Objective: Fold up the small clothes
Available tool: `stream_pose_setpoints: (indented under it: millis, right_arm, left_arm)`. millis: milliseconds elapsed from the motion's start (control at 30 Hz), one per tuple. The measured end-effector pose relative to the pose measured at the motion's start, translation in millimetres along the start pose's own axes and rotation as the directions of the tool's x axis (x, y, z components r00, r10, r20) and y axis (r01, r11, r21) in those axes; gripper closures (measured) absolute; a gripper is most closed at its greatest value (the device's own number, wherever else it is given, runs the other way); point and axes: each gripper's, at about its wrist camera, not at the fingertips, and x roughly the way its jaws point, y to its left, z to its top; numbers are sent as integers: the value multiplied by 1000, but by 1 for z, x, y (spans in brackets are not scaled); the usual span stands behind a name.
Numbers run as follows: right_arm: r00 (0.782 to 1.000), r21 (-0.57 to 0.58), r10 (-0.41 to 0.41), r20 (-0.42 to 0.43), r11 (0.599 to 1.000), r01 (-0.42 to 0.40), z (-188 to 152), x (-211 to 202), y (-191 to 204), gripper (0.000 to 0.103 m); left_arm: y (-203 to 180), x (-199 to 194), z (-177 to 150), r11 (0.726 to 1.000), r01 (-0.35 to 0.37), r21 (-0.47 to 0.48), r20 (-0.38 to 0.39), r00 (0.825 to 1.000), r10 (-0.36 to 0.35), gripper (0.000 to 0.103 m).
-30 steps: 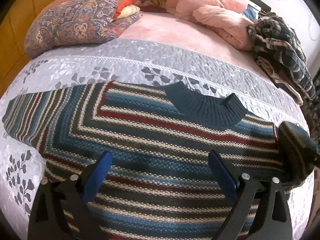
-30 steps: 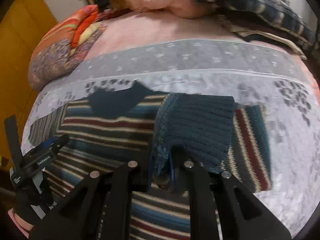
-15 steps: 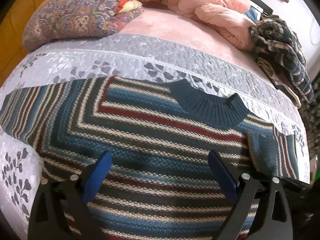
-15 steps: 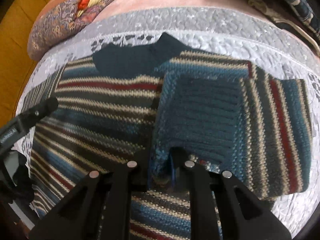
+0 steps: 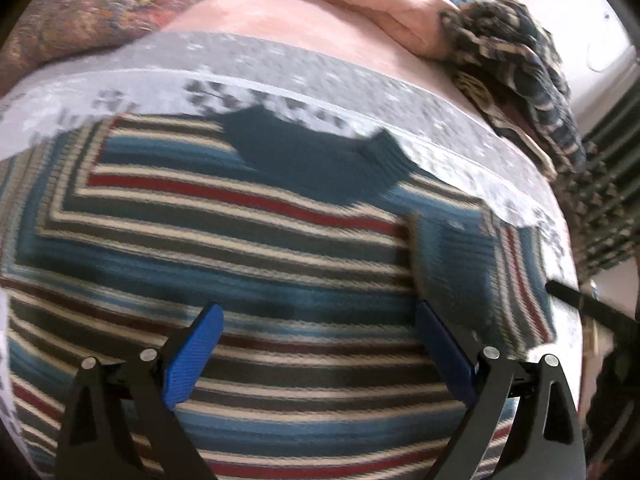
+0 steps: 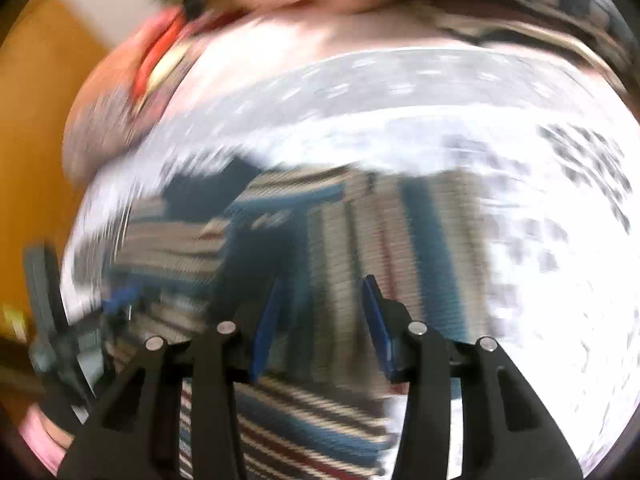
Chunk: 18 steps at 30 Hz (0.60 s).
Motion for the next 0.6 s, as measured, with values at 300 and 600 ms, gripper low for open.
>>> stream_pose_setpoints:
  millis: [300,600]
  right_arm:
    - [999,176,-42,8,983,40,-7,0,-74,61]
    - [998,155,-59,24,986,55,-5,-5,-82,61]
  left_arm:
    - [-55,41,-10,995,98,7,-115,989,-97,23]
    - [-68,36,-8,984,177,-1,-67,982,-177,88]
